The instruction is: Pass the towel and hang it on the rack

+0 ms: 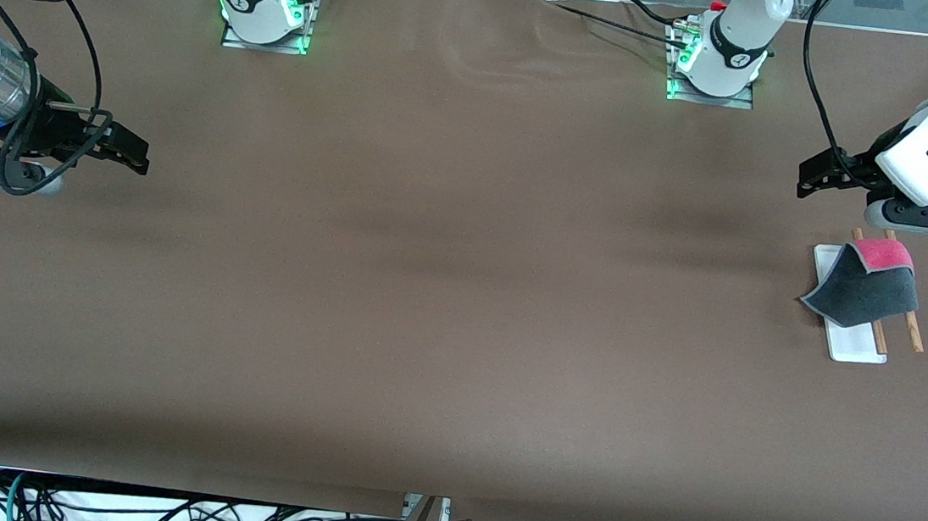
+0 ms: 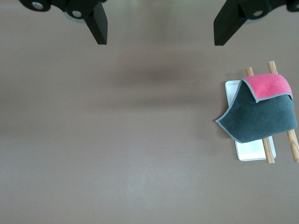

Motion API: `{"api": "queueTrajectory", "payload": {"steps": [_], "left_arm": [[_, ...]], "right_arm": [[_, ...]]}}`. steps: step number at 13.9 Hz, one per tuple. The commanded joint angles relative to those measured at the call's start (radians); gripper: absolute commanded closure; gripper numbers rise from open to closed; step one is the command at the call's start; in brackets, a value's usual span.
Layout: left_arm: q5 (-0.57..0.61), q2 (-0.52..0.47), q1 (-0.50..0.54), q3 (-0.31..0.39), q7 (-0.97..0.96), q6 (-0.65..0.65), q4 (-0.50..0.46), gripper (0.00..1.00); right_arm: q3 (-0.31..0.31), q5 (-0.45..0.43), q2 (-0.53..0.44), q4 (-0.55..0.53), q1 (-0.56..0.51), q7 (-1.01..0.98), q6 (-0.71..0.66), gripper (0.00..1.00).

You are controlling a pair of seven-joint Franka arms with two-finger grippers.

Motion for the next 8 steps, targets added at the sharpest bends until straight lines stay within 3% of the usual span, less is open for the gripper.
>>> {"api": "queueTrajectory", "payload": {"steps": [1, 8], "left_arm": [[-0.015, 0.01, 0.008, -0.005, 0.019, 0.001, 0.021, 0.0], [-0.015, 0.034, 0.008, -0.008, 0.016, 0.0, 0.041, 0.0]], "right_arm": [[0.004, -0.015, -0.008, -0.005, -0.003, -0.012, 0.009, 0.0], [0.004, -0.015, -0.008, -0.005, -0.003, -0.012, 0.009, 0.0]]}}
